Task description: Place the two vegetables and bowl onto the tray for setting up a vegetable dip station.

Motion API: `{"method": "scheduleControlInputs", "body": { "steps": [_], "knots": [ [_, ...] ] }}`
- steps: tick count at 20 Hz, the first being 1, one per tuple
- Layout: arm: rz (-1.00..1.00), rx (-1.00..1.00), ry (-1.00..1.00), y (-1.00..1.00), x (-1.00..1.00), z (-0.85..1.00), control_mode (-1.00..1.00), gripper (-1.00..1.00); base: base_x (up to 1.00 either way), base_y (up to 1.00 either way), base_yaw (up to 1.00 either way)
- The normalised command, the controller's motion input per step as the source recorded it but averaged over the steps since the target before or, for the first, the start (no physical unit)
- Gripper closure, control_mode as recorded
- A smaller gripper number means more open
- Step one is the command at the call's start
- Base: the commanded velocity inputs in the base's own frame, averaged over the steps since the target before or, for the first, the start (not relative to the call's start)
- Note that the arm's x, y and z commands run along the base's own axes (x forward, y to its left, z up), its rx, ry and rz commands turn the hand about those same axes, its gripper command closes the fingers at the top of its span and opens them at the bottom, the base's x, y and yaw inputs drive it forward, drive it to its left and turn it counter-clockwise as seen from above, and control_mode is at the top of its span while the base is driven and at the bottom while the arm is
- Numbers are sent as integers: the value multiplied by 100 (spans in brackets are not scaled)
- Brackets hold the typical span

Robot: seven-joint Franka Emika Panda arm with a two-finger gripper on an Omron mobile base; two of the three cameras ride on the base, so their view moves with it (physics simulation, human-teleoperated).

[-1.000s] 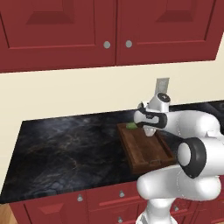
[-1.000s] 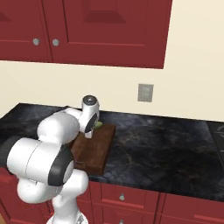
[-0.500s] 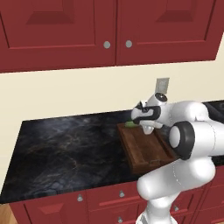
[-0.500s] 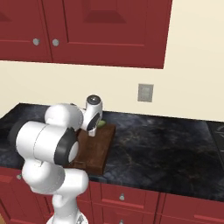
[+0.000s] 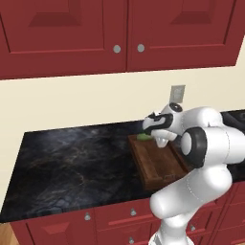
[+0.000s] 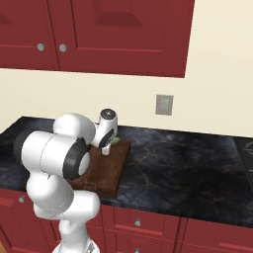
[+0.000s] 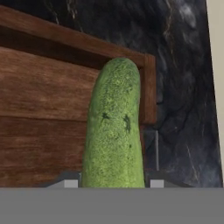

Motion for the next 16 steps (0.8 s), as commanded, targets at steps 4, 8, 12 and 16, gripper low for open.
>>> {"method": "scheduleControlInputs", "body": {
  "steps": [4, 8, 12, 16],
  "knots": [
    [0, 0, 0, 0, 0, -26, -100, 100, 0, 0, 0],
    [0, 0, 0, 0, 0, -24, -100, 100, 0, 0, 0],
    [0, 0, 0, 0, 4, -18, -100, 100, 0, 0, 0],
    [0, 0, 0, 0, 18, -2, -100, 100, 0, 0, 0]
  ]
}}
